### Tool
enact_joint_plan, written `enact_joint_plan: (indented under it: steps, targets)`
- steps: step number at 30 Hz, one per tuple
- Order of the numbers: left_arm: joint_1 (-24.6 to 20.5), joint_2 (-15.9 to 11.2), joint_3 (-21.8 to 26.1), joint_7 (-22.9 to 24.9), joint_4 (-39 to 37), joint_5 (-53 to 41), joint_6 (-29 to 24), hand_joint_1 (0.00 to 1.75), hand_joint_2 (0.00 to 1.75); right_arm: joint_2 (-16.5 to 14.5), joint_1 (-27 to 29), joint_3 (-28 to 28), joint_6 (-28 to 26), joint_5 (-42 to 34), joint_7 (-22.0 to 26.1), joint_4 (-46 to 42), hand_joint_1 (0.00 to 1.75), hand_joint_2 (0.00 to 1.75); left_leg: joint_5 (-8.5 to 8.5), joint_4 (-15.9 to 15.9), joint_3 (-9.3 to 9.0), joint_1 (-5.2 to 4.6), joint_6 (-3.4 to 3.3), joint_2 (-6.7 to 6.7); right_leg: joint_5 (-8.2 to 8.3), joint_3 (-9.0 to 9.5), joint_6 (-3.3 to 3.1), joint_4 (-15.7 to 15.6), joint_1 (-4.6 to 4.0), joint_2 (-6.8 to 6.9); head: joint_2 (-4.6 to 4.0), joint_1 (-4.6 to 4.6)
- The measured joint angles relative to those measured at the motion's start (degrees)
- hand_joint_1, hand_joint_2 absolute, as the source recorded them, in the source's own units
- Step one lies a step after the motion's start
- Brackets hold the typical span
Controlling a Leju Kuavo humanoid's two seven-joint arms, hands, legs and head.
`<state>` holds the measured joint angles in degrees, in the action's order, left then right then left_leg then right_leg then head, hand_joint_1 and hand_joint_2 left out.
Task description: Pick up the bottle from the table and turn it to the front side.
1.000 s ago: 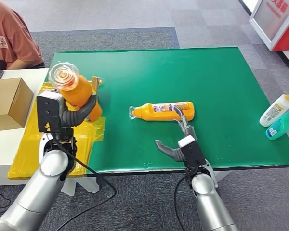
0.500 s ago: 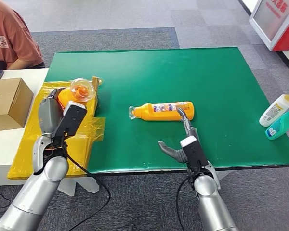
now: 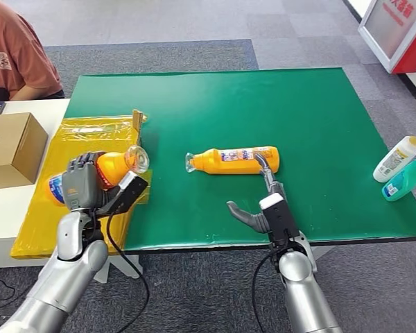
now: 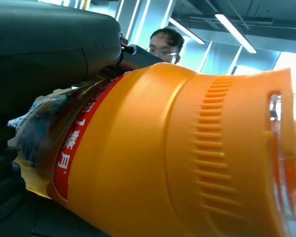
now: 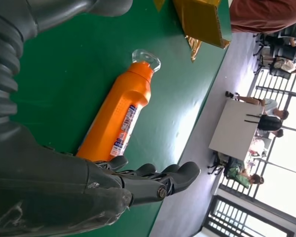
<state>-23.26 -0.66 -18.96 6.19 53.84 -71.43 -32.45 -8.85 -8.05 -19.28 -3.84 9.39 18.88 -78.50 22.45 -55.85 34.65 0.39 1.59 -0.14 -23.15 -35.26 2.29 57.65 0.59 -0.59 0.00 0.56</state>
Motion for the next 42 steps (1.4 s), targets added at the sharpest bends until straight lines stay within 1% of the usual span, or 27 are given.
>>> enact_joint_plan:
  steps: [4,9,16,19,26,27,30,31,42]
  targets:
    - [-0.5,0.0,0.8,-1.0,-7.7,-2.0,-3.9,1.75,1.75,0.0,0.0,-0.2,-0.1,-0.5,0.0,-0.1,0.00,1.75,0.00,0.0,0.00,0.00,0.00,0.00,0.00,-0.01,0.00,0.0,0.00,-0.01,0.00,0.00]
    - [-1.2,-0.3,1.9,-1.6,-14.1,-2.9,-5.0,1.75,1.75,0.0,-0.1,-0.7,-0.2,-0.9,0.0,-0.2,0.00,1.75,0.00,0.0,0.00,0.00,0.00,0.00,0.00,-0.02,0.00,0.0,0.00,0.00,0.00,0.00]
    - [-1.7,-0.5,2.1,-0.8,-17.1,-4.4,-5.0,1.75,1.75,0.0,-0.1,-0.9,-0.2,-1.0,0.1,-0.3,0.00,1.75,0.00,0.0,0.01,0.00,0.00,0.00,0.00,-0.01,0.00,0.0,0.00,0.00,0.00,-0.01]
    - [-2.4,-1.3,2.2,0.4,-18.7,-7.4,-5.2,1.75,1.75,0.0,-0.1,-1.0,-0.2,-1.4,0.2,-0.3,0.00,1.75,0.00,0.0,0.01,0.00,0.00,0.00,0.00,-0.02,0.00,0.0,0.00,0.00,0.00,-0.01]
    - [-3.7,-3.2,2.3,1.5,-22.4,-11.4,-5.7,1.74,1.75,0.2,-0.2,-2.0,-0.5,-2.2,0.3,-0.3,0.00,1.75,-0.02,0.0,0.00,0.01,0.03,0.01,0.00,-0.03,-0.01,0.0,-0.02,-0.01,0.00,-0.01]
    - [-3.8,-3.4,2.3,1.7,-22.7,-11.7,-5.7,1.33,1.75,0.2,-0.2,-2.1,-0.5,-2.3,0.3,-0.3,0.00,1.75,-0.02,0.0,0.00,0.01,0.03,0.01,0.00,-0.03,0.00,0.0,-0.02,-0.01,0.00,-0.01]
    - [-4.0,-3.8,2.3,2.3,-23.5,-12.4,-5.8,0.03,1.75,0.3,-0.2,-2.3,-0.7,-2.3,0.4,-0.3,0.00,1.75,-0.01,0.0,0.01,0.00,0.02,0.00,0.00,-0.03,0.00,0.0,-0.01,0.00,0.00,0.00]
    - [-4.0,-3.9,2.3,2.4,-23.8,-12.4,-5.7,0.00,1.75,0.3,-0.2,-2.3,-0.8,-2.4,0.4,-0.3,0.00,1.75,-0.01,0.0,0.01,0.00,0.02,0.00,0.00,-0.03,0.00,0.0,-0.01,0.00,0.00,-0.01]
    - [-4.4,-4.1,2.8,2.6,-25.4,-12.4,-5.6,0.00,1.75,0.6,-0.2,-2.4,-1.3,-2.8,0.4,-0.3,0.00,1.75,-0.01,0.0,0.02,-0.01,0.02,0.00,0.01,-0.04,0.00,0.0,0.00,0.00,0.00,-0.01]
